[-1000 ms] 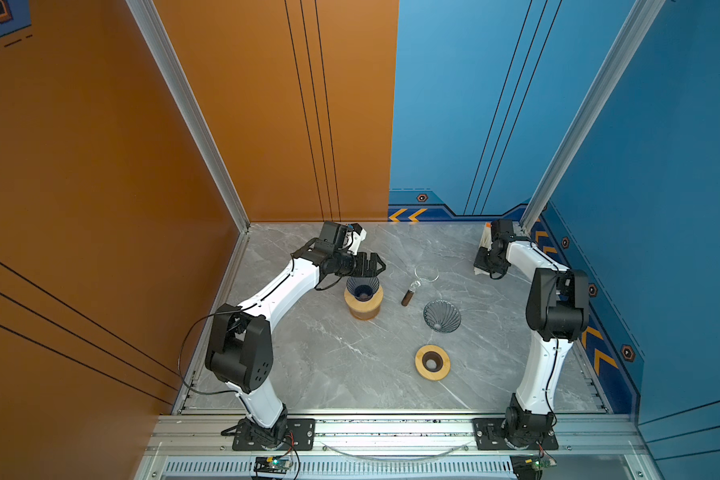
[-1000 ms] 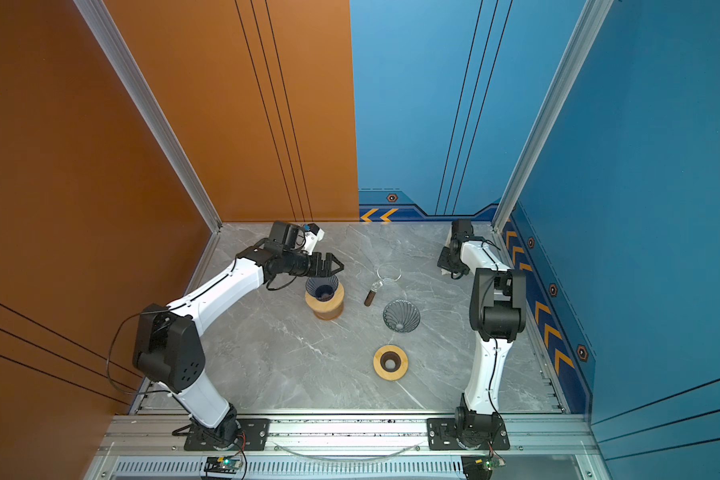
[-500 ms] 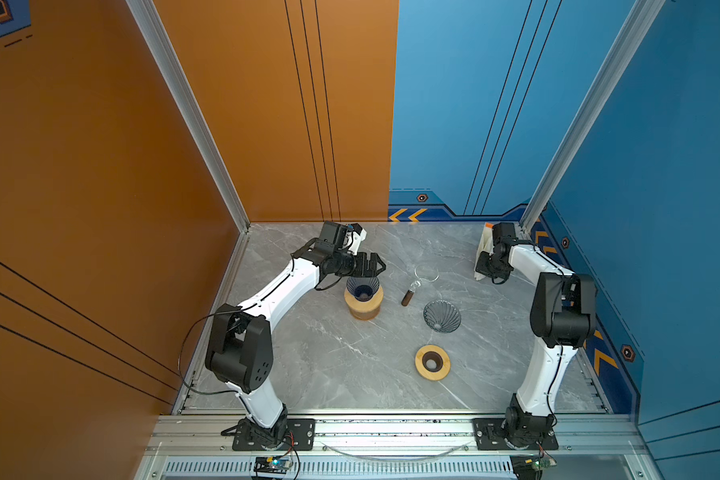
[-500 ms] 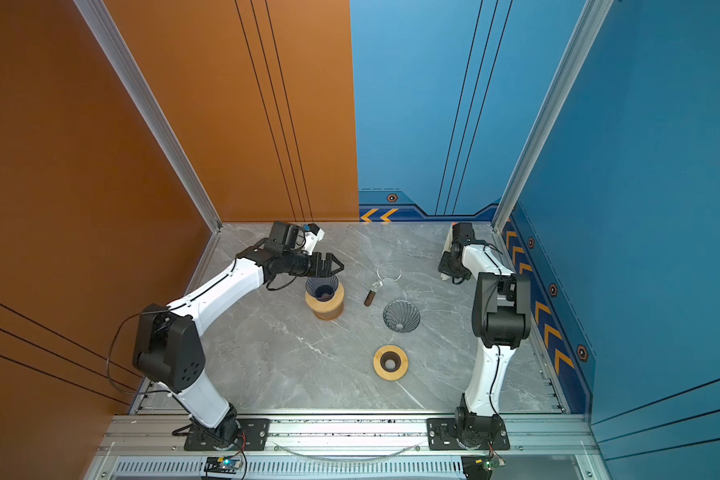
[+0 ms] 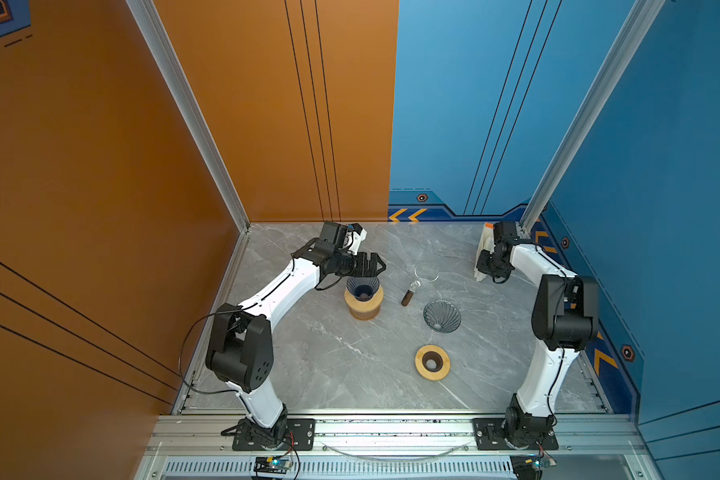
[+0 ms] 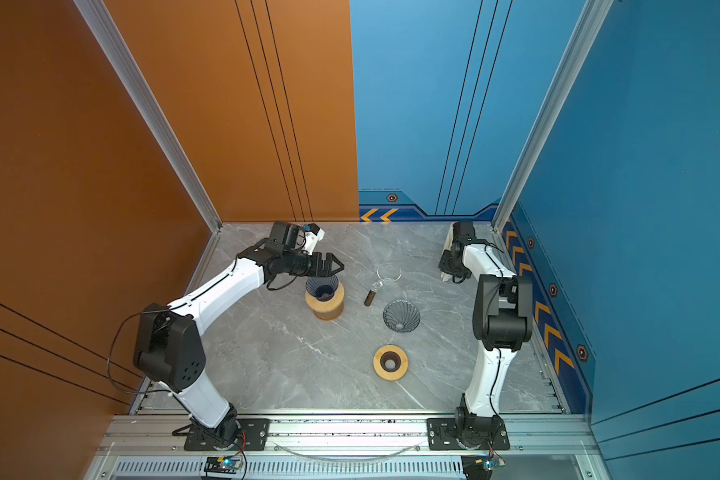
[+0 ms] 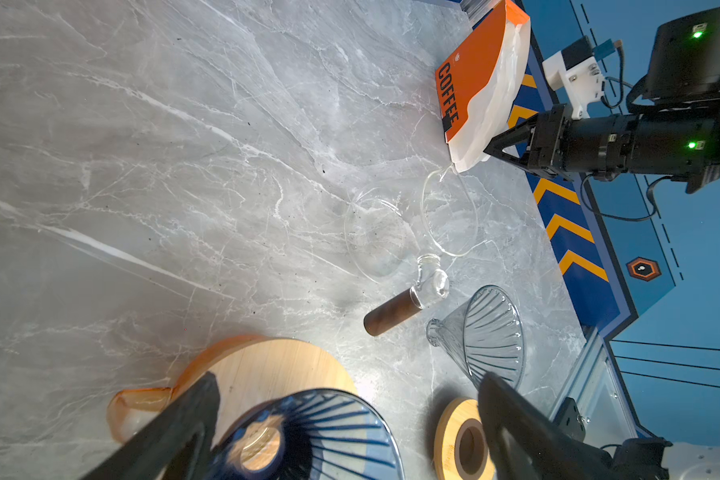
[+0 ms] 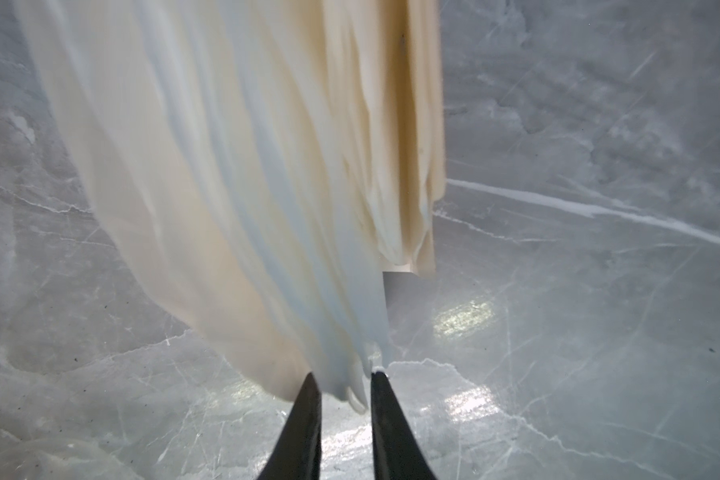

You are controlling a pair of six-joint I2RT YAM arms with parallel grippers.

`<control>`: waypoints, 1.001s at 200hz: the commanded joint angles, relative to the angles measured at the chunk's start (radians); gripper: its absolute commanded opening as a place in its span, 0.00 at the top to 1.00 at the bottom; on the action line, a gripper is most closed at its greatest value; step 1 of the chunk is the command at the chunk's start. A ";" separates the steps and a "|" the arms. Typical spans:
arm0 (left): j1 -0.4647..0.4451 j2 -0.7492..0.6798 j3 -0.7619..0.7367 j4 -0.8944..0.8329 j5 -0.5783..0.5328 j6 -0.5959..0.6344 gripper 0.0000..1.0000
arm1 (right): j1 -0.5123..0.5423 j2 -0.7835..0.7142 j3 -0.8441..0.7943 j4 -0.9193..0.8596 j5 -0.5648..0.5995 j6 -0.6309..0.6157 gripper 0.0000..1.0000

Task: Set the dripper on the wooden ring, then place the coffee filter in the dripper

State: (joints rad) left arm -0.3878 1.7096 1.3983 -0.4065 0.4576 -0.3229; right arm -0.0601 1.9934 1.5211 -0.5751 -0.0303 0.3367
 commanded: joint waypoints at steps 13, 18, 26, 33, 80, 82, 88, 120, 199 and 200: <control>-0.013 0.020 0.010 -0.020 0.028 -0.007 0.02 | -0.006 0.037 0.063 -0.009 -0.021 -0.019 0.79; -0.013 0.019 0.011 -0.020 0.027 -0.007 0.02 | -0.006 0.042 0.070 -0.009 -0.022 -0.018 0.79; -0.013 0.020 0.012 -0.020 0.026 -0.007 0.02 | -0.007 0.051 0.083 -0.009 -0.022 -0.020 0.79; -0.013 0.021 0.012 -0.020 0.024 -0.008 0.02 | -0.007 0.059 0.094 -0.009 -0.022 -0.020 0.78; -0.013 0.026 0.018 -0.020 0.024 -0.011 0.02 | -0.010 0.119 0.153 -0.009 -0.017 -0.028 0.77; -0.014 0.027 0.019 -0.020 0.025 -0.011 0.02 | -0.010 0.120 0.155 -0.009 -0.016 -0.028 0.77; -0.013 0.028 0.019 -0.020 0.025 -0.011 0.02 | -0.012 0.124 0.160 -0.009 -0.016 -0.028 0.76; -0.012 0.032 0.025 -0.020 0.027 -0.013 0.02 | -0.015 0.131 0.177 -0.010 -0.011 -0.031 0.76; -0.015 0.040 0.037 -0.020 0.030 -0.015 0.02 | -0.004 0.001 0.084 -0.009 -0.023 -0.031 0.71; -0.015 0.040 0.037 -0.020 0.029 -0.015 0.02 | -0.004 -0.001 0.082 -0.009 -0.022 -0.031 0.71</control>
State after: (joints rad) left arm -0.3904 1.7302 1.4155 -0.4072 0.4587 -0.3309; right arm -0.0711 2.0842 1.6409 -0.5743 -0.0498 0.3119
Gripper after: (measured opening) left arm 0.979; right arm 0.279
